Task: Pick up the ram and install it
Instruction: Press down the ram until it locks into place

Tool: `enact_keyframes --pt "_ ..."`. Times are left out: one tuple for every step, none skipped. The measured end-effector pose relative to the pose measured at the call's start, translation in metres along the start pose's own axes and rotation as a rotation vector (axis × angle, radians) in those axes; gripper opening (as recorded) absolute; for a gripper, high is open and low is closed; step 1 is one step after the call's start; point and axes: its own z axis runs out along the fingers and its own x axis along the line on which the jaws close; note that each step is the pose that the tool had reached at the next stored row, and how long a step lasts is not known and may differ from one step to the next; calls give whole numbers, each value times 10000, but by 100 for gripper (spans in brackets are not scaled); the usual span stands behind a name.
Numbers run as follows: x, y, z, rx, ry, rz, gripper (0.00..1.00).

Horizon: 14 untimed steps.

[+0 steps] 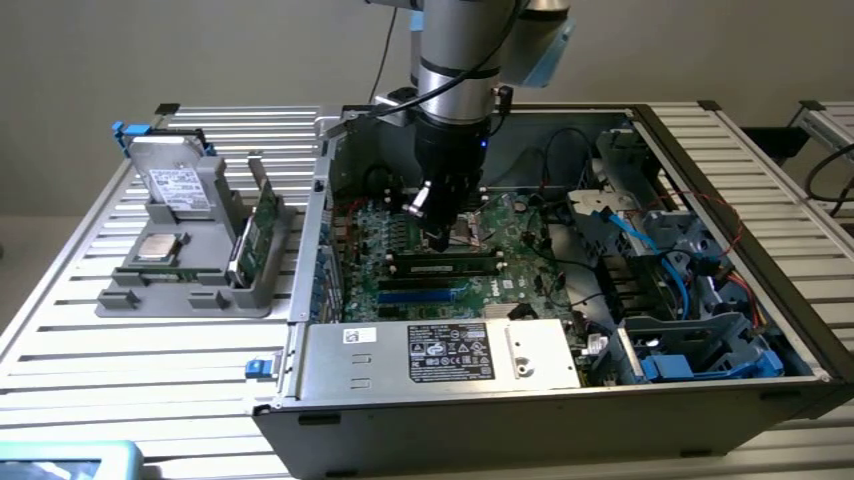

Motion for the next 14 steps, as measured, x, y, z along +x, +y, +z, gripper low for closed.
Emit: enact_keyframes --pt "0 0 0 -6 -10 216 11" --pt "0 -1 0 4 -28 327 11" --pt "0 -1 0 20 -50 430 11" --pt "0 0 0 45 -76 526 11" --pt "0 0 0 75 -108 620 11" --pt "0 0 -1 109 -147 702 11" --pt "0 0 0 147 -194 781 11" --pt "-1 0 0 184 -239 855 11" --pt "-1 0 0 221 -281 931 11" --pt "-1 1 0 257 -324 1007 11" --pt "-1 1 0 293 -366 1083 11" --pt "-1 1 0 329 -408 1163 11" --pt "-1 1 0 361 -446 1240 11" --pt "-2 1 0 395 -485 1332 11"
